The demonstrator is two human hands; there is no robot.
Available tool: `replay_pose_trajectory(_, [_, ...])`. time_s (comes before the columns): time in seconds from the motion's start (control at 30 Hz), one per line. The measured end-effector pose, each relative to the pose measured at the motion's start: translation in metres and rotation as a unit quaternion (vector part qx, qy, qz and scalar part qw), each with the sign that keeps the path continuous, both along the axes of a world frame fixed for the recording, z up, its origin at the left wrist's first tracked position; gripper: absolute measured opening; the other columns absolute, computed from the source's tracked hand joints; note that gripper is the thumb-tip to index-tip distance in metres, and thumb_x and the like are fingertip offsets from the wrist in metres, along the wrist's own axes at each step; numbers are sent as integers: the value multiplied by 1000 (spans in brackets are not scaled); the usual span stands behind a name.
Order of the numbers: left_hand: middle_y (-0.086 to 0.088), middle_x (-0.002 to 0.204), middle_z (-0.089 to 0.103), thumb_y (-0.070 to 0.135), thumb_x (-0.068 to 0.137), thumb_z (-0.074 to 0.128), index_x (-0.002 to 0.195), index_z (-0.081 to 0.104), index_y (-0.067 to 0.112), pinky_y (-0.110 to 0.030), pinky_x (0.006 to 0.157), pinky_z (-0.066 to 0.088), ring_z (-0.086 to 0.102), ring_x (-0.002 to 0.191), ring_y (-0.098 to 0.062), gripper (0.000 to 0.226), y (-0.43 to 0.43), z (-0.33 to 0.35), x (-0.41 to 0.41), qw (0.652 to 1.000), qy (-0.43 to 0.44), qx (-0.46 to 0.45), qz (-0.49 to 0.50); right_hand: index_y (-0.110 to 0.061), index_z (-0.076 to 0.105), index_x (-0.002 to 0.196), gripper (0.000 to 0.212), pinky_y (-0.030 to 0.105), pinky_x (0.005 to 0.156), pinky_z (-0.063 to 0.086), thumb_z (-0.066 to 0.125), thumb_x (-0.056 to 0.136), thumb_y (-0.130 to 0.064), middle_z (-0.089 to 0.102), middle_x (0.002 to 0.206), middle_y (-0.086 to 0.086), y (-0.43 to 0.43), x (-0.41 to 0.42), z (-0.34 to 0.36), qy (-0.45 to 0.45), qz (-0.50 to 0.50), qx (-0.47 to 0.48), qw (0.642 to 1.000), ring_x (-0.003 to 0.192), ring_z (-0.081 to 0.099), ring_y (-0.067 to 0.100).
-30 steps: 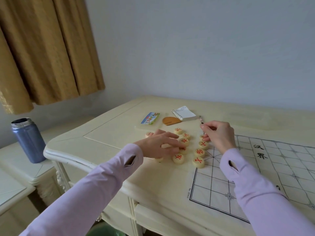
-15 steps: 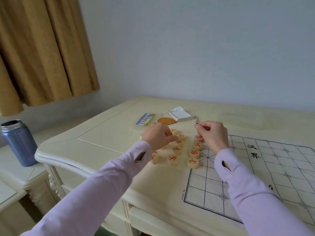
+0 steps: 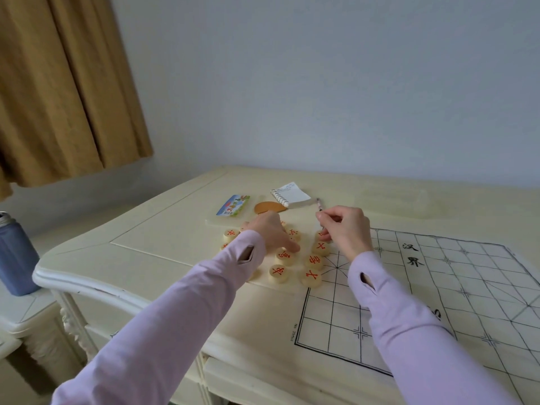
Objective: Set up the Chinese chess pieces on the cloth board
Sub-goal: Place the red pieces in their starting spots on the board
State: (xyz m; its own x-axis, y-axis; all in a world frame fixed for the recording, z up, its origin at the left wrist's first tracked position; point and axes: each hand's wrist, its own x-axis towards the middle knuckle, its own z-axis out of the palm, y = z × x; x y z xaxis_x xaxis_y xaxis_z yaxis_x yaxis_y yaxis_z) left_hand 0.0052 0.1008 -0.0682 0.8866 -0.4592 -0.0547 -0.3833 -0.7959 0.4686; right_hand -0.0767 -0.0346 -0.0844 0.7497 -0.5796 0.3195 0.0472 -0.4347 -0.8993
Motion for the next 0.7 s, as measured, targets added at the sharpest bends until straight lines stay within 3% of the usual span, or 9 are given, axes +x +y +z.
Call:
replay_pose_trajectory(0.07, [5,75,60,35,64,83,82,67,18,-25,64,42,55,76,-16,30,1,1,-4,1000,-8,-20,-11,-7,71,84,10,26,60,59,64,86,-14,62,59,-3,1,0,0,5,-1,-10,1000,42,61,6])
replay_pose_trajectory(0.17, [3,83,61,30,67,82,88,65,19,-25,67,42,56,79,-15,30,4,0,-10,997,-48,-55,-30,-8,71,84,10,35,67,60,64,86,-15,63,62,-3,4,-1,0,9,2,-19,1000,52,65,15])
replay_pose_trajectory(0.33, [-3,88,71,25,76,76,89,67,14,-27,73,47,66,86,-19,20,14,4,-20,976,-43,-212,-33,-6,71,86,14,20,51,55,64,87,-18,64,67,3,8,-9,7,-7,38,39,998,46,60,6])
replay_pose_trajectory(0.43, [-2,88,70,28,77,76,94,69,12,-21,68,45,61,77,-13,25,21,9,-31,962,-16,-271,-34,-10,70,85,13,25,59,57,65,87,-22,68,76,6,9,-18,16,-9,114,95,989,54,63,10])
replay_pose_trajectory(0.53, [-4,83,68,24,78,75,95,68,10,-27,74,49,58,73,-14,23,30,14,-42,945,27,-324,-42,-11,70,84,2,19,62,57,69,83,-9,69,77,7,11,-28,23,4,195,137,971,59,67,9])
replay_pose_trajectory(0.7, [-6,79,67,11,84,69,95,67,6,-14,68,53,60,65,-9,12,39,15,-54,930,77,-351,-76,0,70,92,19,19,66,58,75,75,-8,72,74,6,18,-44,26,69,237,148,958,64,70,12])
